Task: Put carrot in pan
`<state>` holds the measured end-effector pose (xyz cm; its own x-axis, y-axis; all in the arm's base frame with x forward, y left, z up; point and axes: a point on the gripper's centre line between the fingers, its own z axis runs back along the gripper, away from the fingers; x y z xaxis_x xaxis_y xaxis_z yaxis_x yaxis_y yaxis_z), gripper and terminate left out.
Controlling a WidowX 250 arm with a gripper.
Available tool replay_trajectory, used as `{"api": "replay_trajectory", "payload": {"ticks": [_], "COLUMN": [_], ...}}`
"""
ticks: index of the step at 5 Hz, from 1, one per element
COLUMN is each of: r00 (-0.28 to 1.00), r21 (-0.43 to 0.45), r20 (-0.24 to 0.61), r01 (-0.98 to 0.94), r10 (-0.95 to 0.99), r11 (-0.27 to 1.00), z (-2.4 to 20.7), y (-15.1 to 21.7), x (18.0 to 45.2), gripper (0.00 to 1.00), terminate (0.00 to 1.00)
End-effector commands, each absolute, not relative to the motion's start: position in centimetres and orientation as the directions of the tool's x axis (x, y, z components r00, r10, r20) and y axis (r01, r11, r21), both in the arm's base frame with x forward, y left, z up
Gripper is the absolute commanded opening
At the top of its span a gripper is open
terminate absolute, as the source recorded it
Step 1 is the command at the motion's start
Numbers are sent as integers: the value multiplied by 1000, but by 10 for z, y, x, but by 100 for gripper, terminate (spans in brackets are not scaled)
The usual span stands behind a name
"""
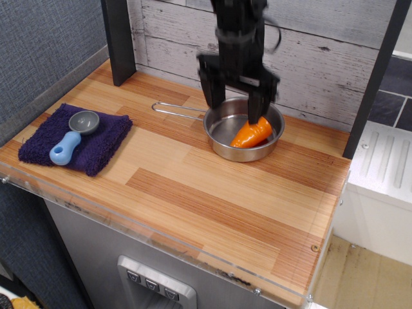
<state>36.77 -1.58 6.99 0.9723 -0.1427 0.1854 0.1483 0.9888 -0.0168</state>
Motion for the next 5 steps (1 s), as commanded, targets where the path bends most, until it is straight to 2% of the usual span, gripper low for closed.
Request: {"api": "replay_trajectory", "payload": {"ticks": [1,2,3,4,5], "r00": [962,977,980,980,978], "r21": [-25,-19,-12,-22,-68], "r20": [232,178,161,155,108], "r01": [152,120,118,125,184], "r10": [-143,-115,-114,-121,-176], "r11": [988,993,993,992,981], "z": [131,129,129,129,126], "y": [3,13,16,14,16], "x": [312,285,272,268,267], "gripper": [100,100,100,100,100], "terminate": [0,0,0,0,0]}}
